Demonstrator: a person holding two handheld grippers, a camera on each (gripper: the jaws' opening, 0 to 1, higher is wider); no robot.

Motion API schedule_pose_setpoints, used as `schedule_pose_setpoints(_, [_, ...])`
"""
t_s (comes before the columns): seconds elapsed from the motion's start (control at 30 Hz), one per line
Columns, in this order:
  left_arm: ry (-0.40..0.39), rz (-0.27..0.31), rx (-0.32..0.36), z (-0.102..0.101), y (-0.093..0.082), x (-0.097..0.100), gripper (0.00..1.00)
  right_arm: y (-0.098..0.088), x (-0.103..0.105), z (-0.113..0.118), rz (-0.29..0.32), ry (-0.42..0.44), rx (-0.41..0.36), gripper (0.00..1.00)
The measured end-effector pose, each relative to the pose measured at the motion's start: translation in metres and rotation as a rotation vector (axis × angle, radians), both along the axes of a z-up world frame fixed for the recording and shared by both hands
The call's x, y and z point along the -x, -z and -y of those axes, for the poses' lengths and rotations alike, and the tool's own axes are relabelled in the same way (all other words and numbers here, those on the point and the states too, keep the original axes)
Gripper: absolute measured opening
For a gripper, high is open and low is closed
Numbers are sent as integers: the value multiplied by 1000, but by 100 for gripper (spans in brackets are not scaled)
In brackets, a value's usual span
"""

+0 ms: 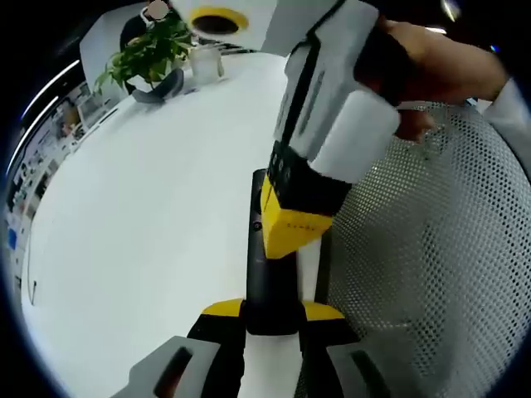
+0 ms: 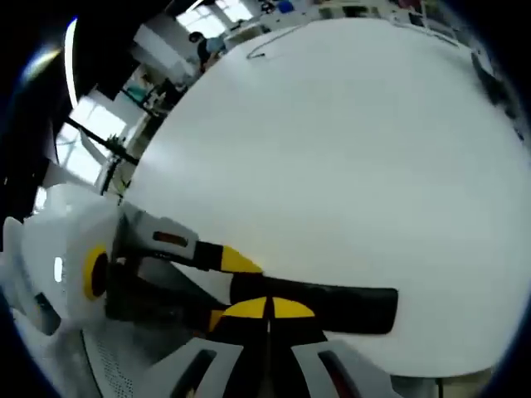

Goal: Press the specified remote control buttons in sequence, fully releasing each button before pressing the next.

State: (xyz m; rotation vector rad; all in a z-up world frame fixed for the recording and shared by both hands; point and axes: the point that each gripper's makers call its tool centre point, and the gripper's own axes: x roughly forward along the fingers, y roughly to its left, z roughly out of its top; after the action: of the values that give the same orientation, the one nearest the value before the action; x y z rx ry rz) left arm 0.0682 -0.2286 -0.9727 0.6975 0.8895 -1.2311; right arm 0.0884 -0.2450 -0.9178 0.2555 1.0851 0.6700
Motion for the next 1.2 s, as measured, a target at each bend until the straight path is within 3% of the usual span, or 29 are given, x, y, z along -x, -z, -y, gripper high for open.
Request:
schedule_pose_setpoints(0.17, [7,3,7,0,0,-1,24,-38,-17,35,238,87,72,0])
schedule_pose_setpoints(0.3, [-1,7,29,0,0,-1,24,-68,-23,66,424,141,186,0])
schedule_pose_setpoints(0.4, [-1,6,32,0,-1,-1,24,-84,-23,81,505,182,217,0])
schedule_pose_setpoints(0.5, [2,5,22,1,0,-1,23,-100,-25,94,566,262,182,0])
schedule_pose_setpoints(0.57, [0,6,16,1,0,-1,23,-104,-28,108,623,298,210,8])
schedule_pose_setpoints(0.67, [-5,7,15,2,0,0,23,-99,-26,120,629,317,239,24])
schedule_pose_setpoints(0.77, [-8,9,21,2,0,0,23,-101,-29,136,694,358,295,40])
schedule_pose_setpoints(0.83, [-11,11,32,1,0,0,23,-101,-33,144,724,412,284,53])
schedule_pose_setpoints(0.87, [-12,11,38,1,0,0,23,-98,-35,146,710,431,260,62])
schedule_pose_setpoints(0.97, [-7,12,46,1,0,0,23,-98,-38,155,717,490,230,70])
schedule_pose_setpoints(1.07, [1,8,47,1,0,0,23,-95,-40,159,724,536,222,84])
schedule_pose_setpoints(1.2, [5,11,50,2,1,-1,23,-86,-42,157,718,555,225,87])
